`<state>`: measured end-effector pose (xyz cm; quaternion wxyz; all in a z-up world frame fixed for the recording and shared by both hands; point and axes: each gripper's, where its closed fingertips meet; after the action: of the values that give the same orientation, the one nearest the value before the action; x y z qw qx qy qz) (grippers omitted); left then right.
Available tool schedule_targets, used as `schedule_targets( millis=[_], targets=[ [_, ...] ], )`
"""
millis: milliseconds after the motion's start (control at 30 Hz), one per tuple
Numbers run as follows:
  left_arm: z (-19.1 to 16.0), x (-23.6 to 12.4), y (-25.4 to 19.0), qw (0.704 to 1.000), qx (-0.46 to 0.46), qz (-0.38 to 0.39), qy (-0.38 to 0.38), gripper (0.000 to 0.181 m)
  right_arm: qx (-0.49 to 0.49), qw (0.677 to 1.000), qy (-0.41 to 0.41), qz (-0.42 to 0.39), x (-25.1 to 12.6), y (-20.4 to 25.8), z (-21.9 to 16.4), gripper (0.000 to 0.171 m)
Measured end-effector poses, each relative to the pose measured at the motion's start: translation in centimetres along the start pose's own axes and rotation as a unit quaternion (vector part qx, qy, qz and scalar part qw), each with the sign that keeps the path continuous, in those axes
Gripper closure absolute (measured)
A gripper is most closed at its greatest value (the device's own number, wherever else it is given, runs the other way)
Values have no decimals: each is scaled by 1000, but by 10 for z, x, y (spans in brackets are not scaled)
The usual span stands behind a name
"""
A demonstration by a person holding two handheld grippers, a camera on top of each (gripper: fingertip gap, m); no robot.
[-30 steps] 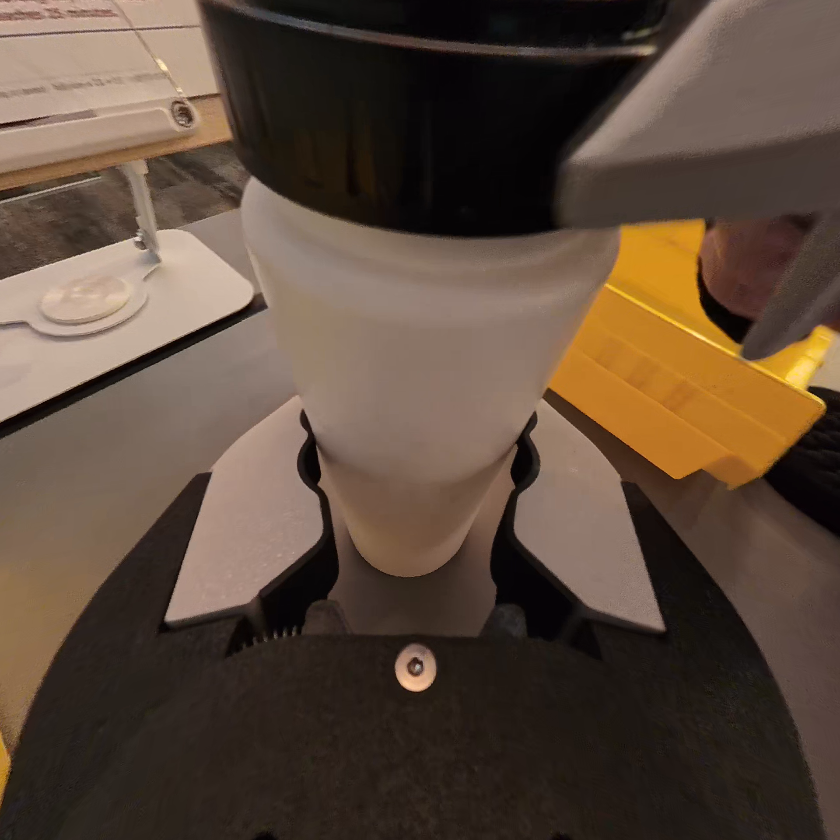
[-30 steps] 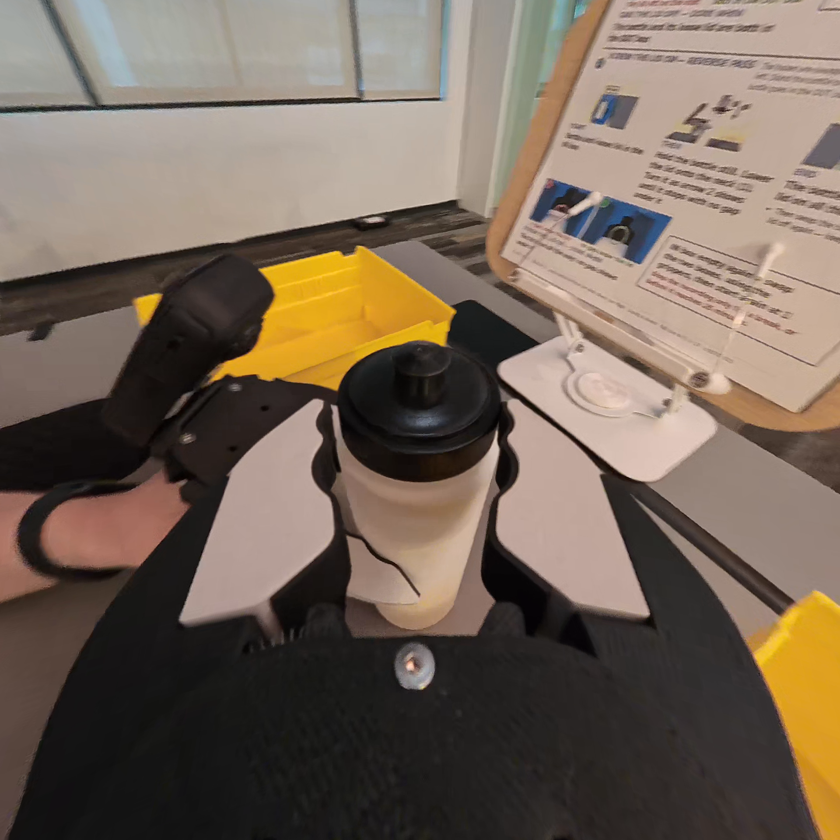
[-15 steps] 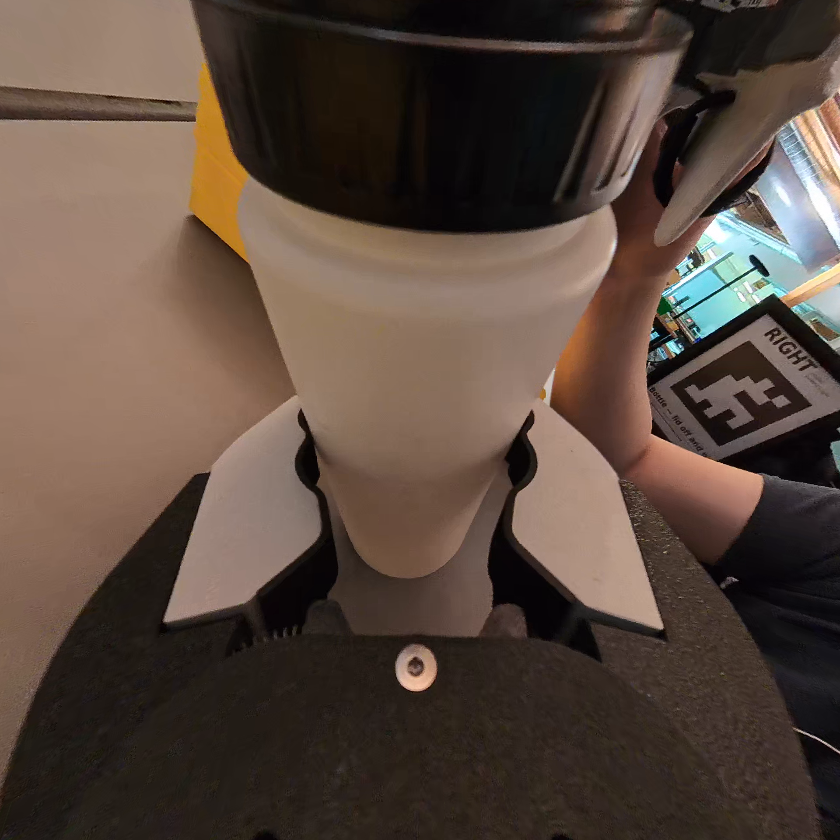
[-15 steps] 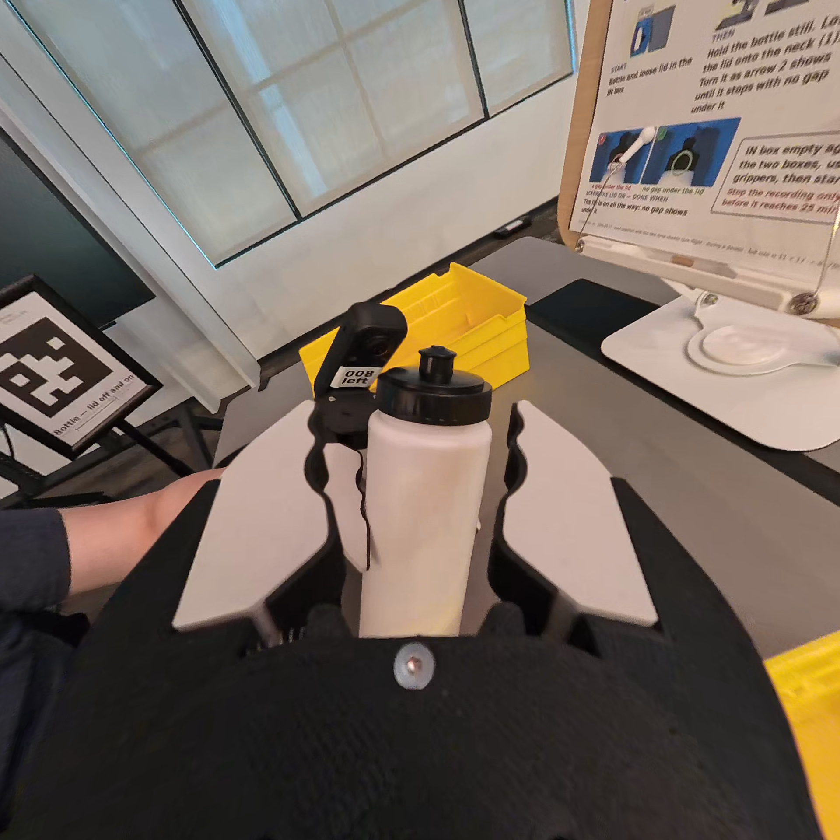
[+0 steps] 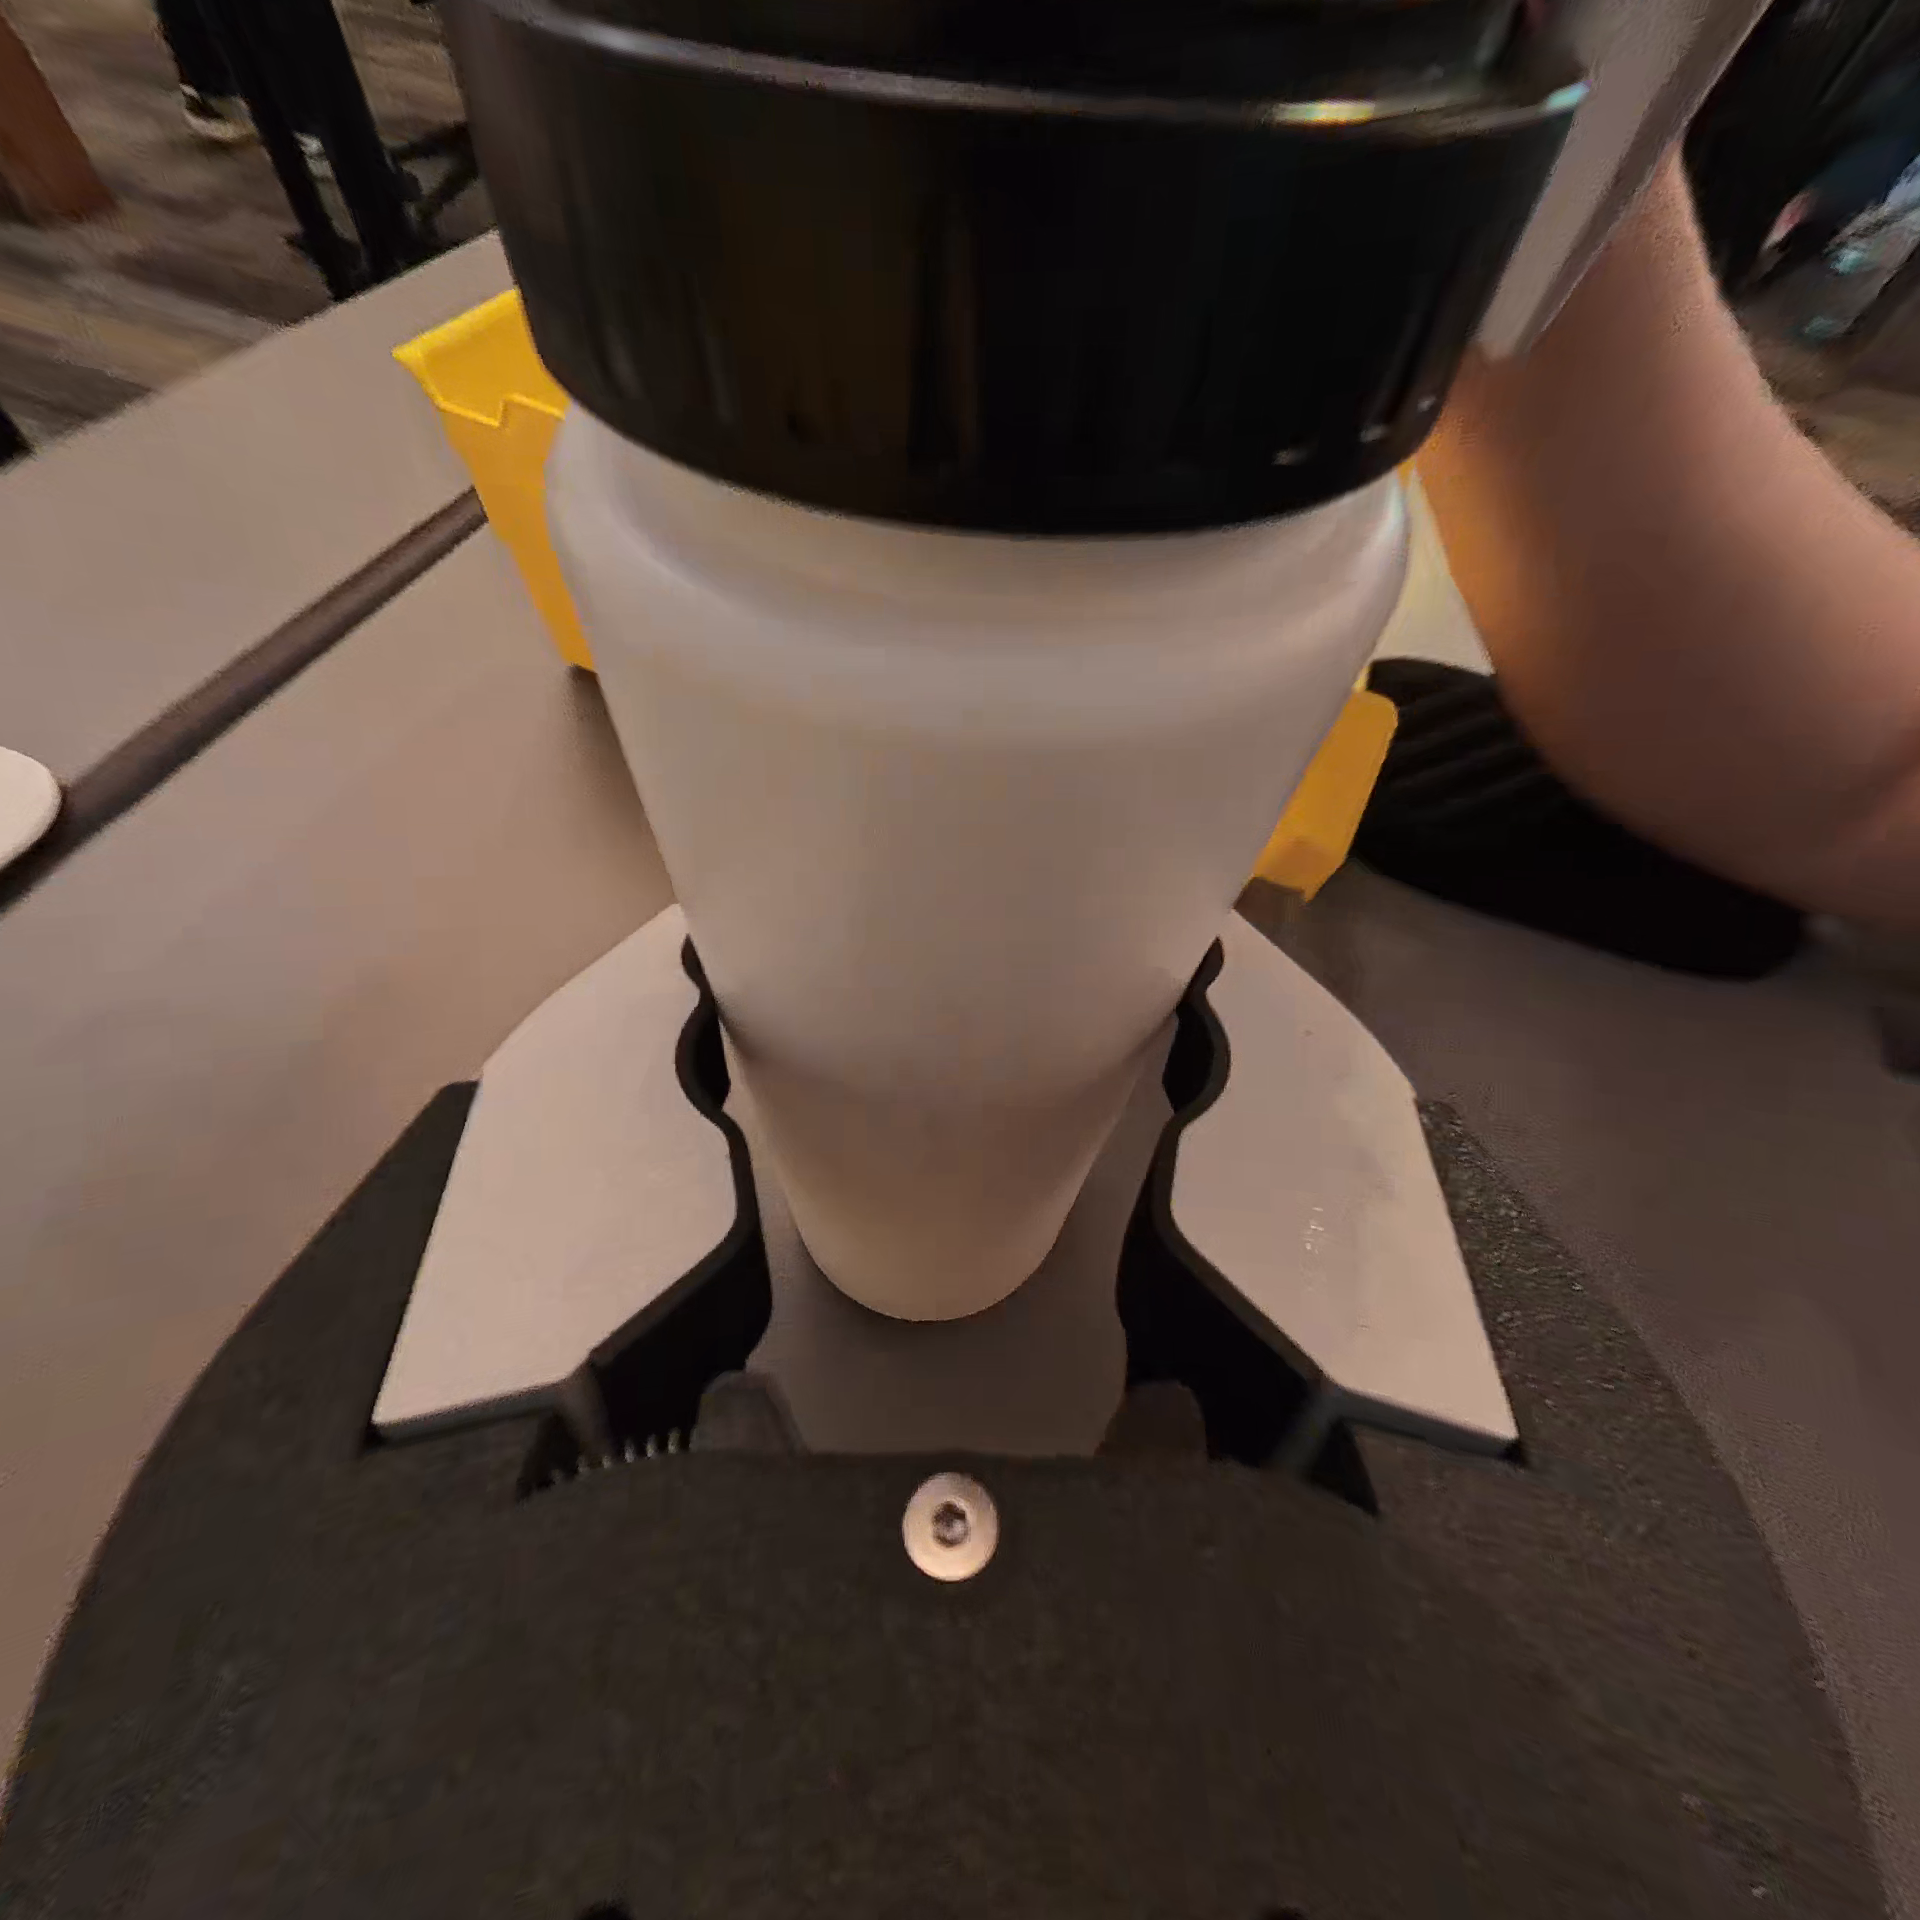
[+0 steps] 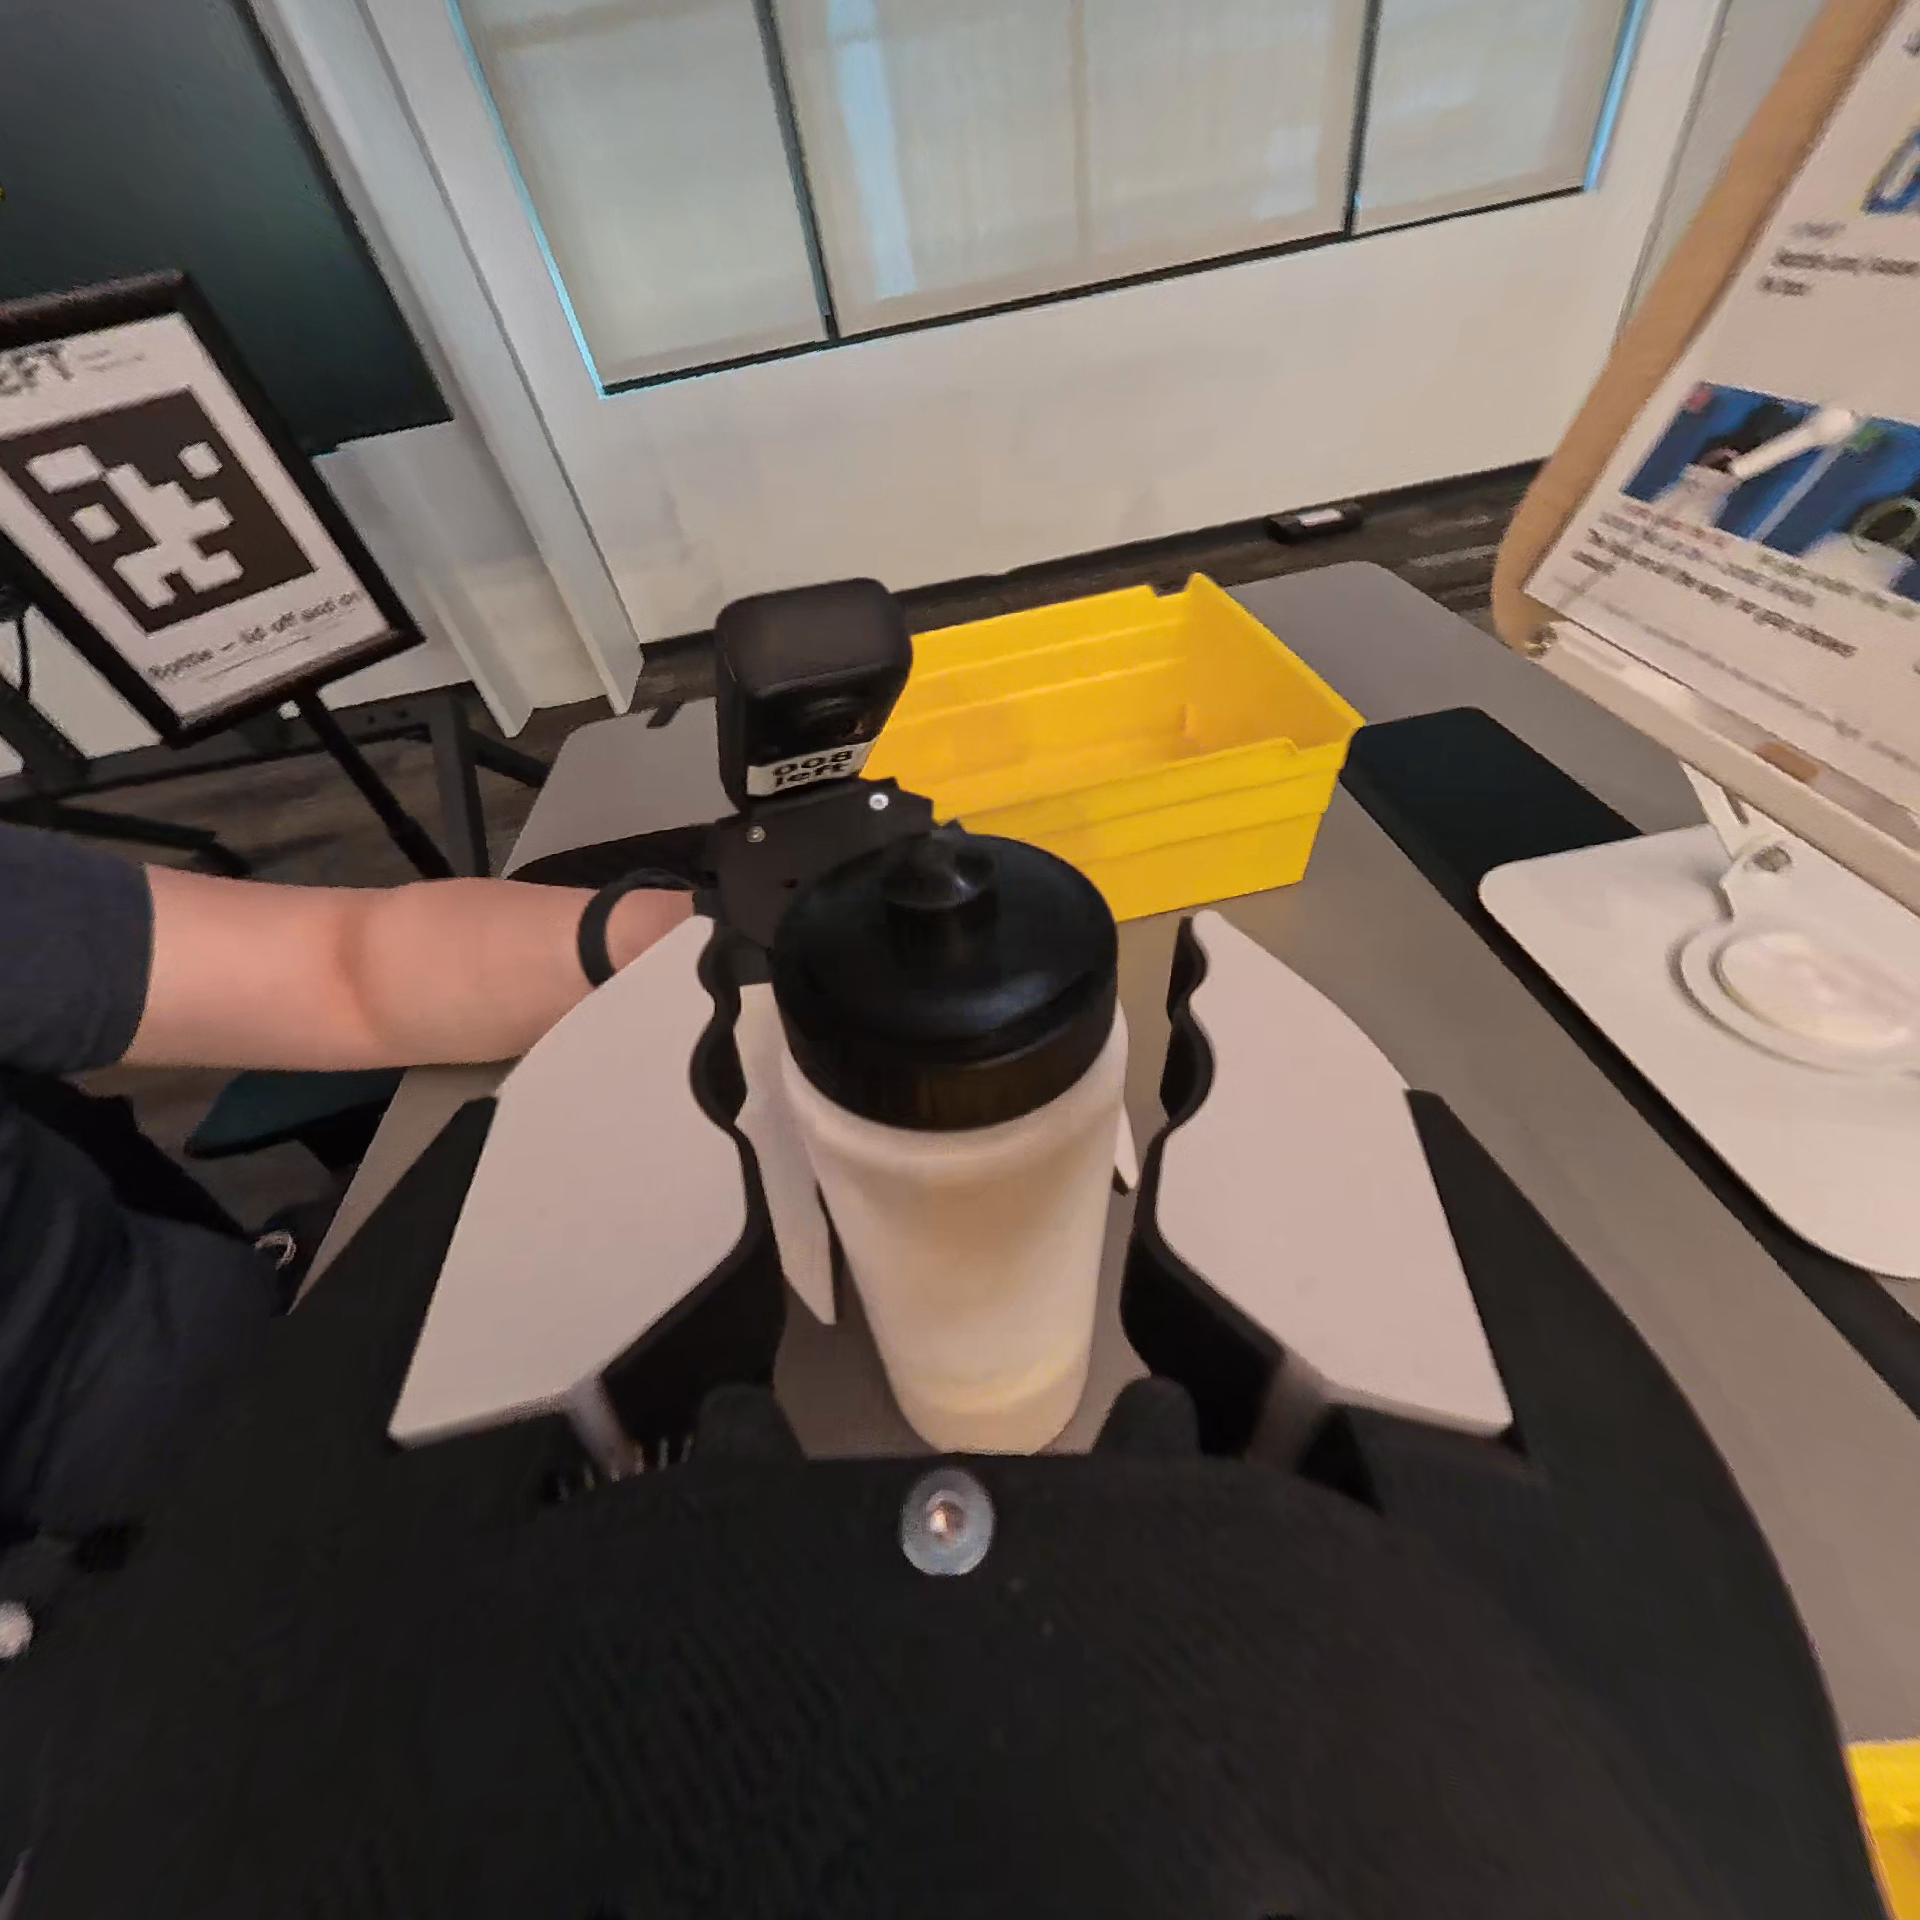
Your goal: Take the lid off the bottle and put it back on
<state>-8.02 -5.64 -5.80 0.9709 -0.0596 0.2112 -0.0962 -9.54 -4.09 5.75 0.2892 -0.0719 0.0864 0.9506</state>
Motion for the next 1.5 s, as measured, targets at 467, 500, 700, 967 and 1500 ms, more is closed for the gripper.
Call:
schedule_targets(
  millis=[467,500,700,967,1500],
  targets=[
    [2,-2,22,995,-8,93,-24,97,-53,992,59,-101,15,-7,-9,102],
    [2,-5,28,992,-19,122,-26,97,-43,989,58,-126,18,-11,-8,102],
    [0,-15,44,978,-53,197,-37,97,-17,965,26,-259,32,-22,-3,102],
    [2,-5,27,994,-11,110,-28,97,-53,988,47,-135,21,-14,-8,90],
    [-2,-22,48,974,-67,214,-30,97,-26,954,13,-299,42,-26,-9,100]
  ],
)
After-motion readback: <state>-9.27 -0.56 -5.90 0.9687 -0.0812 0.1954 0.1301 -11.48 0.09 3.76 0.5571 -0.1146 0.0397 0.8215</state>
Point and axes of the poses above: each gripper's, where its closed fingertips meet, x out along the fingers, z out of its top, y = z × x across the jaws, and after that the axes turned 8 degrees about -z, right-handed
